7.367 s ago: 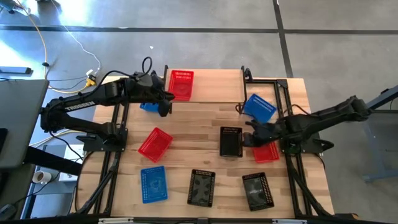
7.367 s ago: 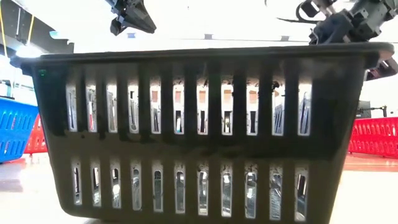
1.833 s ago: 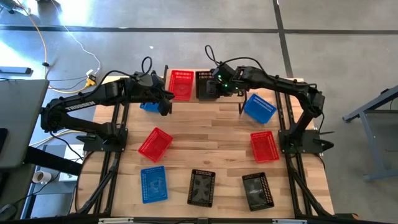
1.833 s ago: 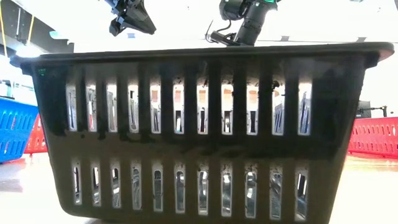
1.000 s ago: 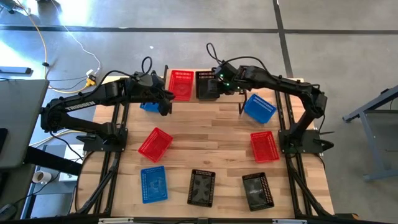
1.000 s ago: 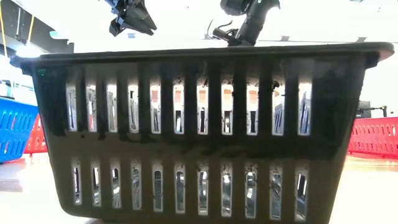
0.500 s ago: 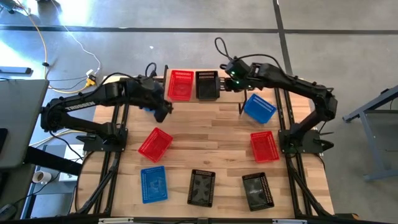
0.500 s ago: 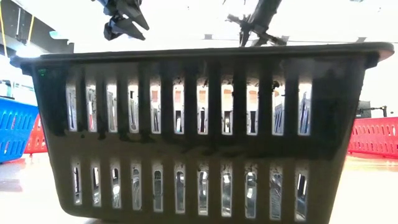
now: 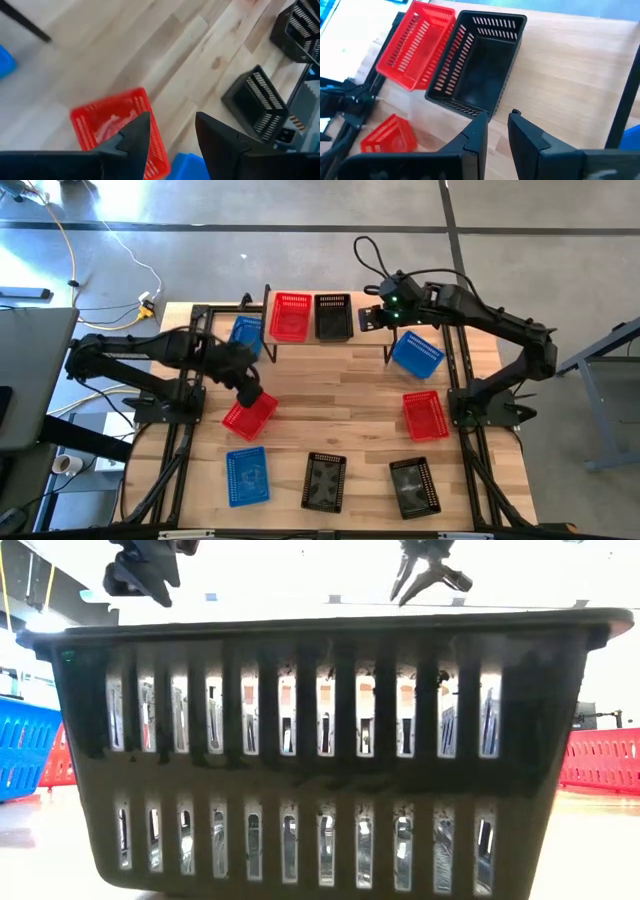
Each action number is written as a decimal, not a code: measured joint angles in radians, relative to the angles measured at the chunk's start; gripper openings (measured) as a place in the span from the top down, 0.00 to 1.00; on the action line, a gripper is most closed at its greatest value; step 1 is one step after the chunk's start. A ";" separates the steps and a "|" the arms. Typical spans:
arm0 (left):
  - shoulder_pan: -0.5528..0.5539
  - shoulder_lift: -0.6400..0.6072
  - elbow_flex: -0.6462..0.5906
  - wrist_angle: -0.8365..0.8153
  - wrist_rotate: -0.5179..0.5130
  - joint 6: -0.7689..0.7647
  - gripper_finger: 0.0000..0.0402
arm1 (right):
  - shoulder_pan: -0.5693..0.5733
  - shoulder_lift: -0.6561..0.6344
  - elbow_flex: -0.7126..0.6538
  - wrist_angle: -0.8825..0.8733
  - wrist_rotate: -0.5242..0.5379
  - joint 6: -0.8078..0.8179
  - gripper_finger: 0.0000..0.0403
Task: Stack baskets on shelf by color
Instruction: Put the bottom blue bin on the shelf
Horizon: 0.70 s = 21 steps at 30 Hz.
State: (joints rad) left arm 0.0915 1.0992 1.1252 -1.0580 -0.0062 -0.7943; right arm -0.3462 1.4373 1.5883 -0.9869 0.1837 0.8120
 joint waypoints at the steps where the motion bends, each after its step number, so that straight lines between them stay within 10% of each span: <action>1: -0.024 0.000 0.000 -0.002 -0.010 -0.037 0.63 | 0.000 -0.001 0.000 0.001 -0.001 -0.010 0.84; 21: -0.499 0.050 0.000 -0.030 -0.140 -0.794 0.63 | 0.000 -0.005 0.000 0.005 -0.219 -0.243 0.84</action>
State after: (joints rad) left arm -0.4078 1.1494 1.1255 -1.0876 -0.1463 -1.5884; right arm -0.3462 1.4322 1.5883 -0.9821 -0.0349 0.5687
